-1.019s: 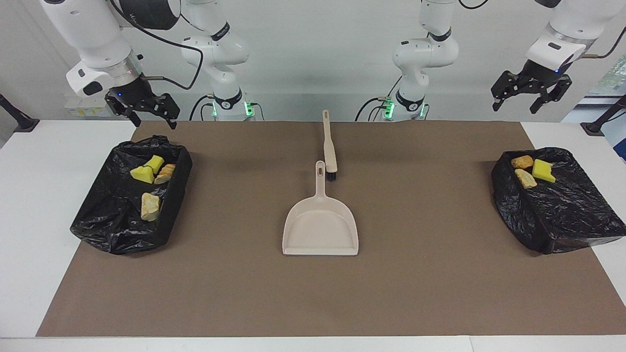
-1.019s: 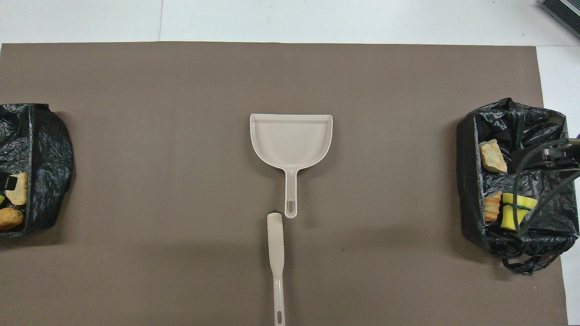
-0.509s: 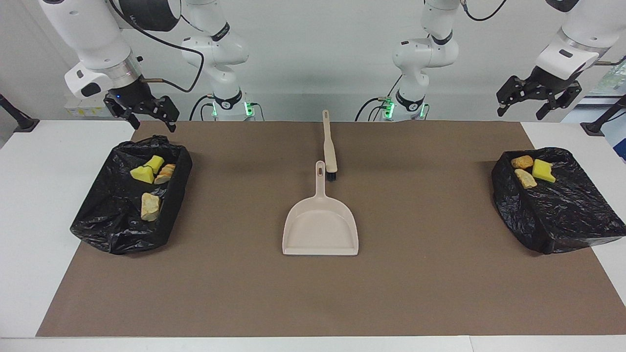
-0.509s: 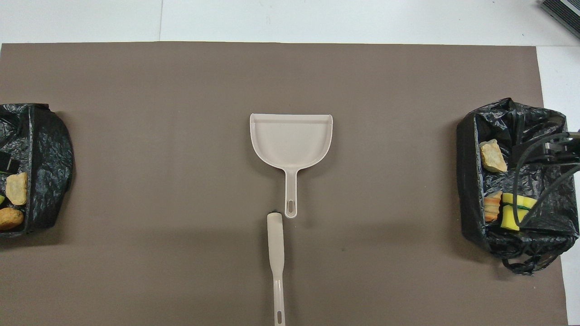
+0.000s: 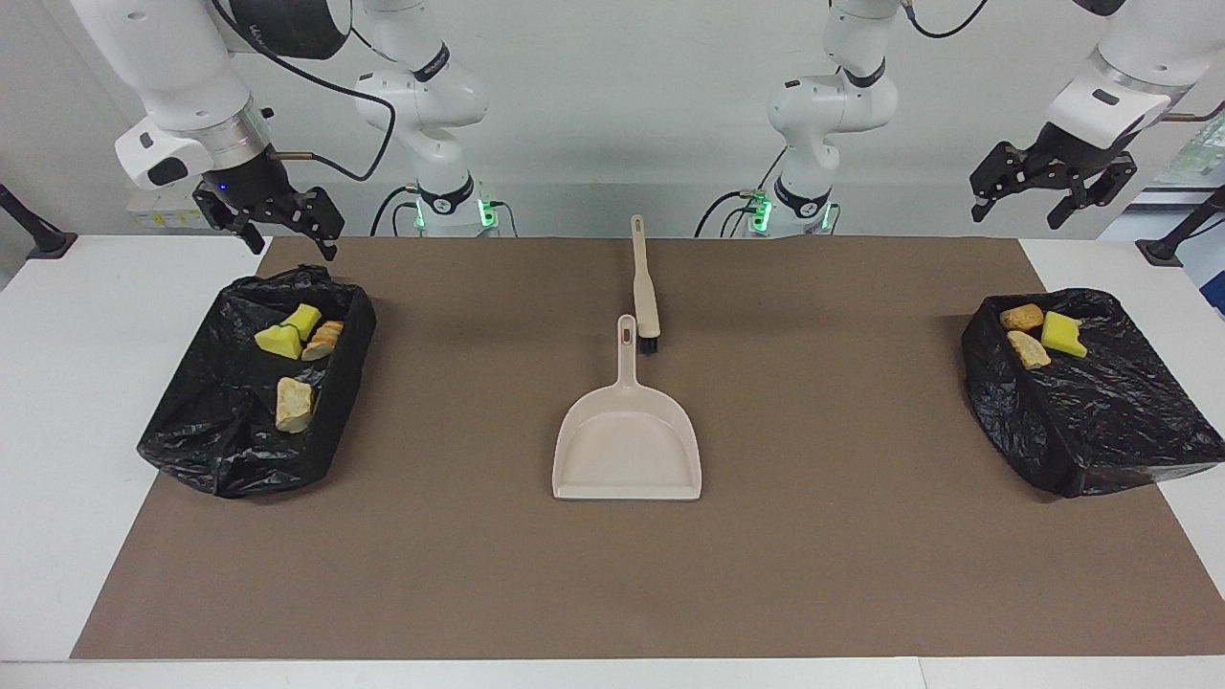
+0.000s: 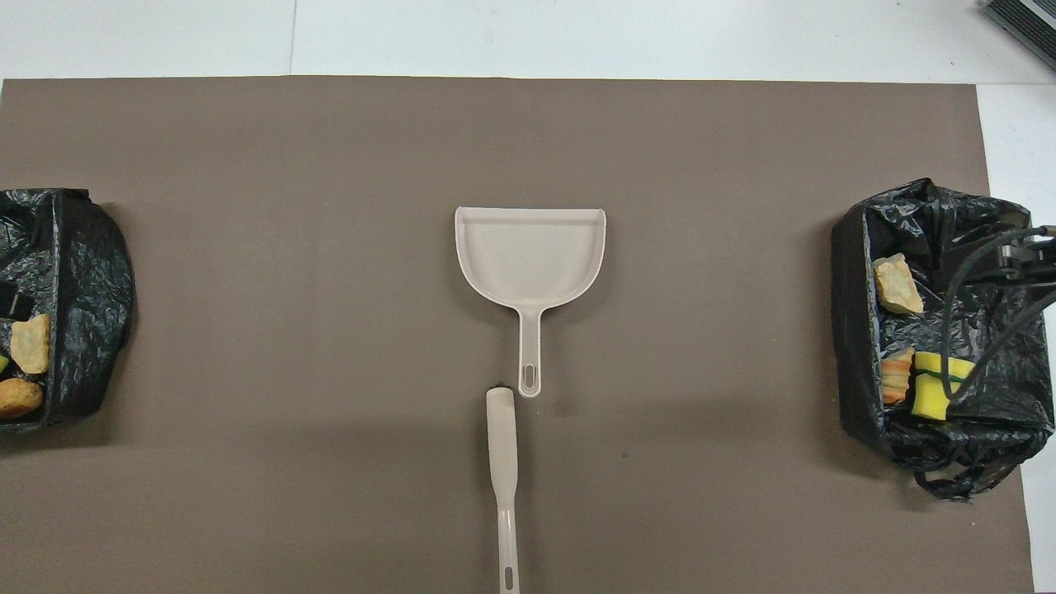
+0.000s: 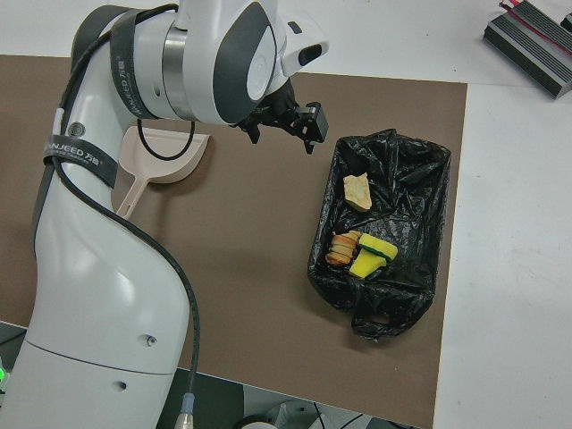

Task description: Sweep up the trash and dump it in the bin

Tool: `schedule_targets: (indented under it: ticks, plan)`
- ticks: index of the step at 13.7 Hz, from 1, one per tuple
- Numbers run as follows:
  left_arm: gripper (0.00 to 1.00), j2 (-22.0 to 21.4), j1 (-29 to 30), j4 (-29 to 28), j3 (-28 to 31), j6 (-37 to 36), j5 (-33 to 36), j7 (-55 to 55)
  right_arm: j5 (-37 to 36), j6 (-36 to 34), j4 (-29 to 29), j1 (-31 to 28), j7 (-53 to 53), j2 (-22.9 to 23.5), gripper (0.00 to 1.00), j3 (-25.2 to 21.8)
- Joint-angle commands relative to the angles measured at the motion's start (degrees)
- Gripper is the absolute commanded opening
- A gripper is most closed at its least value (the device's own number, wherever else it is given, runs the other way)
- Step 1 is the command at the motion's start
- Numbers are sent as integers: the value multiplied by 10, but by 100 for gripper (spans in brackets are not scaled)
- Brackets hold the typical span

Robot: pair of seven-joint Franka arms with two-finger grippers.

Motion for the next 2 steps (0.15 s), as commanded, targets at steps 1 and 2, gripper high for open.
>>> schedule_targets:
  ticks: [1, 2]
  plan:
    - [100, -8, 4, -3, -2, -5, -5, -2, 6, -8, 19, 0, 0, 13, 100, 1]
    - [100, -7, 4, -3, -2, -5, -5, -3, 3, -33, 21, -4, 0, 13, 100, 1]
